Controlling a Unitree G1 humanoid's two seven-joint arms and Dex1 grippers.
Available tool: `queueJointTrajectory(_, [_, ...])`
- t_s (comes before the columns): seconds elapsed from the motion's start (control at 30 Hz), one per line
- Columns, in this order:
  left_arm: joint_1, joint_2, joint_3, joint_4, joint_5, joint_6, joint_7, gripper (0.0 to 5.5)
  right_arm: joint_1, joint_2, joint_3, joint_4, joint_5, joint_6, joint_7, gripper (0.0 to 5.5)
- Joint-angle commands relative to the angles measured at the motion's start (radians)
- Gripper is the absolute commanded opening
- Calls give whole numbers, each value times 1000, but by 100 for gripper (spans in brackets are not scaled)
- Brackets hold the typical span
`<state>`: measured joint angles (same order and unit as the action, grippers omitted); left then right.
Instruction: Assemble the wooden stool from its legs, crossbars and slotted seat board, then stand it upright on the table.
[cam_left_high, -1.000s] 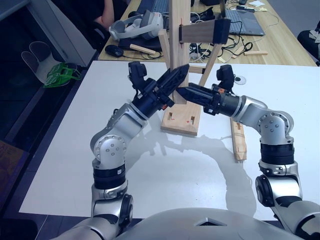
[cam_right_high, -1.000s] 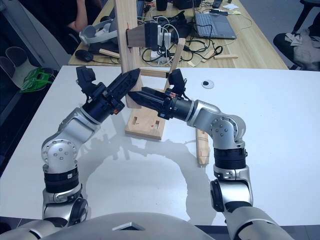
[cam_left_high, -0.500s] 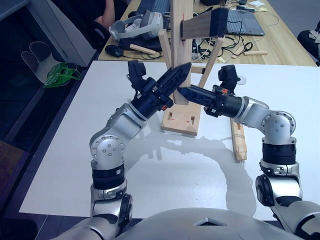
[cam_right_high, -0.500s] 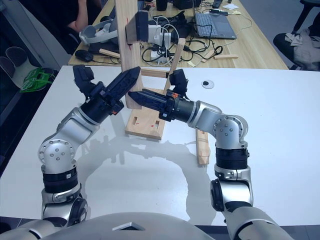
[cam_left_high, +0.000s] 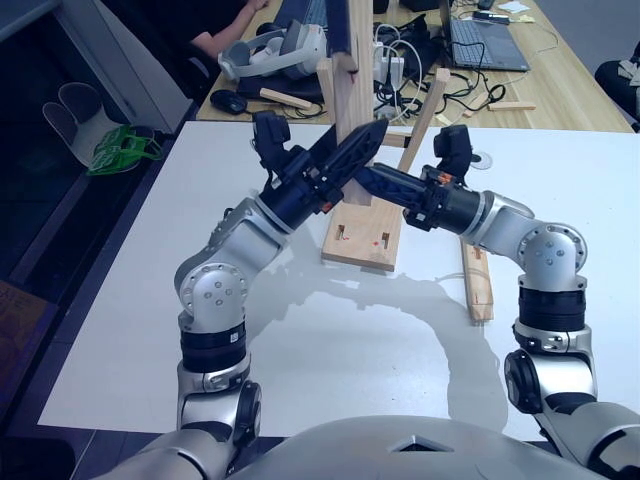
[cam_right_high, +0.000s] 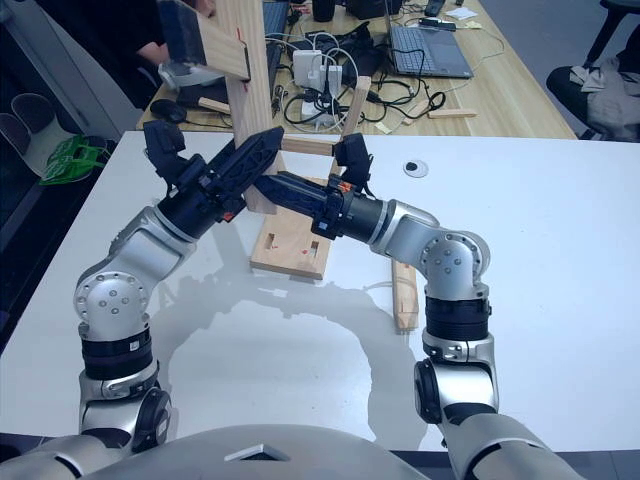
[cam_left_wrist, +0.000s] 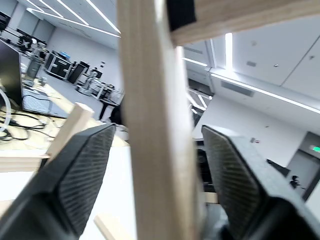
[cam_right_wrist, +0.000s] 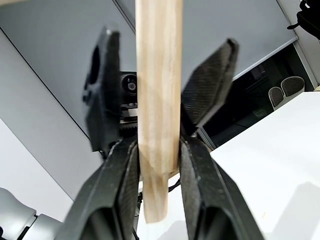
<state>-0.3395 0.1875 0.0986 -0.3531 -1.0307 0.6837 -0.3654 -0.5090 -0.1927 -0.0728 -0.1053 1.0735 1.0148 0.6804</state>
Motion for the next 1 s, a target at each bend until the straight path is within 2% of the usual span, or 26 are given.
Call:
queueJointTrajectory(0.03, [-7,53,8,36,50,-12,-52,395,-13,6,-23,-14,11,-22,-10,101])
queueJointTrajectory(0.3, [17,177,46,56,34,30,-198,526,-48,-20,-74,19,-2,-67,-15,101])
queueJointTrajectory(0.67, [-51,356,165,345,121,-13,-398,529,-29,-77,-86,-5,16,-39,-3,101])
queueJointTrajectory(1.0, [-292,401,175,599,171,-11,-496,529,40,-93,-30,-62,22,10,36,101])
